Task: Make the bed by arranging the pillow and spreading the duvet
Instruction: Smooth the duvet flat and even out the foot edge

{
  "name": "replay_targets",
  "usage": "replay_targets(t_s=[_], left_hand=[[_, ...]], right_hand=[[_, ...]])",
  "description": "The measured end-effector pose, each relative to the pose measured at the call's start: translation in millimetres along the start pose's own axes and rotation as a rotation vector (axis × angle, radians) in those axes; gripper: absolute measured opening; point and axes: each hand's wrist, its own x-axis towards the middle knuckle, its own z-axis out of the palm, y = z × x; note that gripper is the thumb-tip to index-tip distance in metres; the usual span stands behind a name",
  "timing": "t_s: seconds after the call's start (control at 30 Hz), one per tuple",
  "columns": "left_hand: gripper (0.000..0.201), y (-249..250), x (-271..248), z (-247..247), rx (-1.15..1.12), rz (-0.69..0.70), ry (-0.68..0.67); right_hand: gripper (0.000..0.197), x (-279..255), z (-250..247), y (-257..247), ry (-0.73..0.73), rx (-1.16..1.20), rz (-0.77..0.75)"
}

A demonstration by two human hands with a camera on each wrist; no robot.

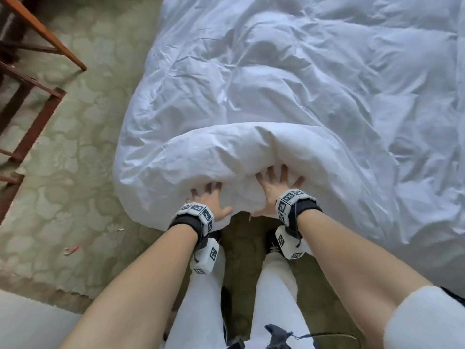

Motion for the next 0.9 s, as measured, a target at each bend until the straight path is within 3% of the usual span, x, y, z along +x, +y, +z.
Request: replay_targets(t_s=[0.1, 0.2, 0.27, 0.37, 0.47, 0.63, 0.83, 0.9], left_hand=[[0.108, -17.1, 53.0, -13.8, 0.074, -0.027, 0.001], [0.112, -25.8, 101.8, -13.6, 0.004, 0.021, -0.049], [0.099, -28.4, 130.1, -6.8, -0.058, 0.069, -0.061], [0.060, -25.1, 145.9, 1.0, -0.014, 0.167, 0.070], [0.042, -27.5, 137.9, -13.1, 0.075, 0.211, 0.130], [0.032, -57.2, 104.0, -25.0, 0.018, 0.195, -0.036], [0.030, -118.9, 29.1, 35.0, 0.173, 0.116, -0.320], [0.029, -135.5, 14.5, 42.1, 0.197, 0.092, -0.344]], right_hand=[[0.139, 46.2, -9.2, 0.1, 0.018, 0.056, 0.028], [0.127, 85.7, -4.2, 0.1, 0.033, 0.044, 0.053], [0.110, 103.6, 0.2, -1.2, 0.069, 0.053, 0.100], [0.073, 114.2, 6.8, -12.0, 0.164, 0.063, 0.185], [0.043, 108.3, -0.1, -34.9, 0.179, 0.075, 0.266], [0.046, 62.6, -14.2, -65.1, 0.021, 0.143, 0.242], [0.042, 14.4, 39.4, -136.4, -0.276, 0.145, 0.122], [0.040, 0.9, 51.2, -156.9, -0.331, 0.155, 0.103]])
